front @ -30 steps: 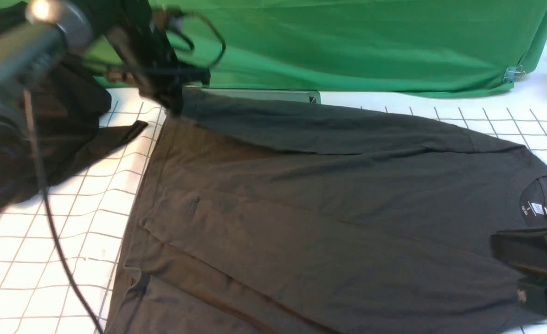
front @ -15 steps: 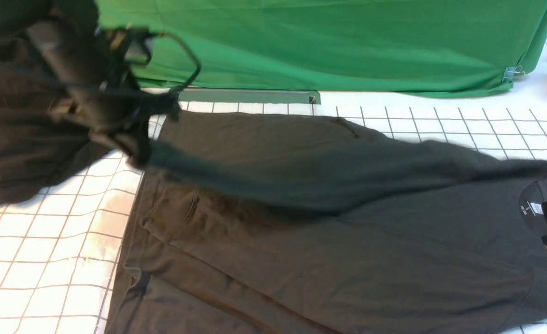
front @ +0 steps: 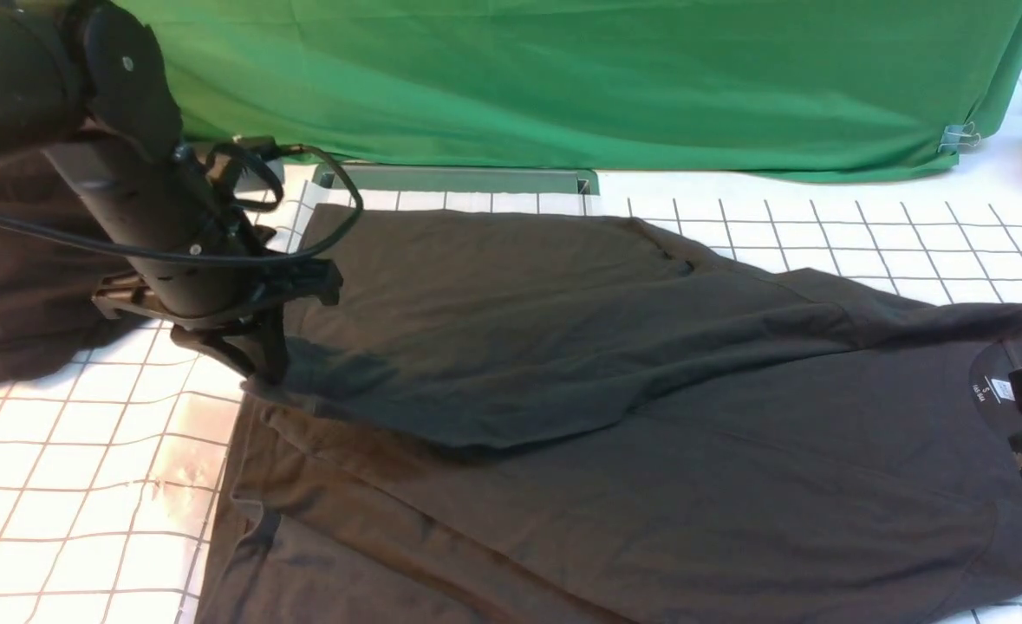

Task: Fold a long-sleeved shirt over a white checkered tablecloth.
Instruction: 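Fold the left side of the dark shirt inward over its body with the left gripper, then grasp the near edge of the shirt at its hem and shoulder corners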

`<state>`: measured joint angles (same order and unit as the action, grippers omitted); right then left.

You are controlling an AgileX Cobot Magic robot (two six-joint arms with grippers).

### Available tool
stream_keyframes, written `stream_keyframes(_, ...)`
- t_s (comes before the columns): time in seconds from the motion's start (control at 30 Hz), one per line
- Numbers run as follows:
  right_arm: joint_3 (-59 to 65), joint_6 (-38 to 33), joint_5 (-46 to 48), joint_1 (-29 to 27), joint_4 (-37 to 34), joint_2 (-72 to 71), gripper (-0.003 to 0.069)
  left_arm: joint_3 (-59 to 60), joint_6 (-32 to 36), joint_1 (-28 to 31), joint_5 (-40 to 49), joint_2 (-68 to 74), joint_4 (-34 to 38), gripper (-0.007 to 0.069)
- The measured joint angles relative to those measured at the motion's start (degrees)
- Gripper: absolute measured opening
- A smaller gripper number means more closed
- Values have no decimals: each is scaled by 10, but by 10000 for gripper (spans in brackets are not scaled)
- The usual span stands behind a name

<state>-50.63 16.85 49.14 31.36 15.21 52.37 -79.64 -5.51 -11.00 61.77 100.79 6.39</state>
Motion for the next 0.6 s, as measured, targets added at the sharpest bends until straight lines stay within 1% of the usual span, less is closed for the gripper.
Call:
stream_keyframes(0.07, 0, 0, 0, 0, 0, 0, 21, 1, 0, -6, 3, 2, -5, 177)
stream_keyframes(0.2, -1, 0, 0, 0, 3, 1, 21, 1, 0, -10, 19, 5, -11, 361)
stream_keyframes(0.27, -12, 8, 1, -2, 13, 10, 21, 1, 0, -10, 36, 5, -22, 429)
stream_keyframes(0.3, -28, 11, 4, -14, 17, 21, 21, 1, 0, -10, 47, 5, -30, 459)
stream_keyframes(0.33, -31, 11, 5, -14, 18, 24, 21, 1, 0, -10, 50, 5, -33, 461)
stream_keyframes(0.37, -52, 7, 10, -41, 20, 45, 21, 1, 0, -10, 60, 3, -39, 466)
stream_keyframes(0.4, -69, -4, 13, -64, 17, 65, 21, 1, 0, -10, 66, 0, -42, 456)
stream_keyframes(0.43, -87, -25, 16, -90, 4, 93, 13, 1, 0, -10, 68, -5, -42, 428)
stream_keyframes(0.5, -120, -76, 22, -144, -40, 135, 1, 3, 2, -10, 64, -19, -33, 334)
stream_keyframes(0.6, -160, -179, 45, -226, -167, 219, -7, 16, 27, -22, 50, -50, -4, 123)
